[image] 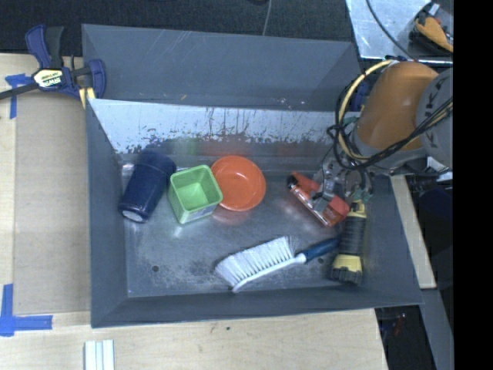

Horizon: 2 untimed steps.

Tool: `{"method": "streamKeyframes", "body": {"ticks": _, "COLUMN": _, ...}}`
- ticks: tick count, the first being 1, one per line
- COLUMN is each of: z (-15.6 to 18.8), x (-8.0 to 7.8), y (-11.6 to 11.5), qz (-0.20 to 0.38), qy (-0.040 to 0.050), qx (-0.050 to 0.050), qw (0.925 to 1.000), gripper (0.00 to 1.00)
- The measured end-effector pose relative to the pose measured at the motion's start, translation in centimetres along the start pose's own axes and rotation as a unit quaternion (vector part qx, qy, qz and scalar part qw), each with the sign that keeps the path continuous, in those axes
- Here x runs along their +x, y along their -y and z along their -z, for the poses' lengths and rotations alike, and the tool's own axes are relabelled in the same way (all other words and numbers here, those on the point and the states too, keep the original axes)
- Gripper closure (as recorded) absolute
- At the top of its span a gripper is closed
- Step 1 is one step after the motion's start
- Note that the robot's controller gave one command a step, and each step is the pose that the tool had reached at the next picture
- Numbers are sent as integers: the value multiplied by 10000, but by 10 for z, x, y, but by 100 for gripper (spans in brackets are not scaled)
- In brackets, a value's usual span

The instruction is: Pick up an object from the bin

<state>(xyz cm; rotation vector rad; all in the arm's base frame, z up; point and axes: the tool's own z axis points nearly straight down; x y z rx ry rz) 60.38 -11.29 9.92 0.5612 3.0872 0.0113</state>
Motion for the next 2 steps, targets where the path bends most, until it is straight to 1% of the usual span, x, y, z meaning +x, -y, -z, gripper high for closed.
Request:
{"method": "streamKeyframes", "body": {"ticks": 1, "z": 36, "x": -2, "y": 0, "qz": 6, "qy": 42, "qx": -4, "qw": 10000, "gripper": 100}}
{"method": "streamKeyframes", "body": {"ticks": 2, "z": 56, "x": -3, "y": 0, "qz": 5, "qy": 53, "qx": -4, "qw": 10000, "gripper": 100}}
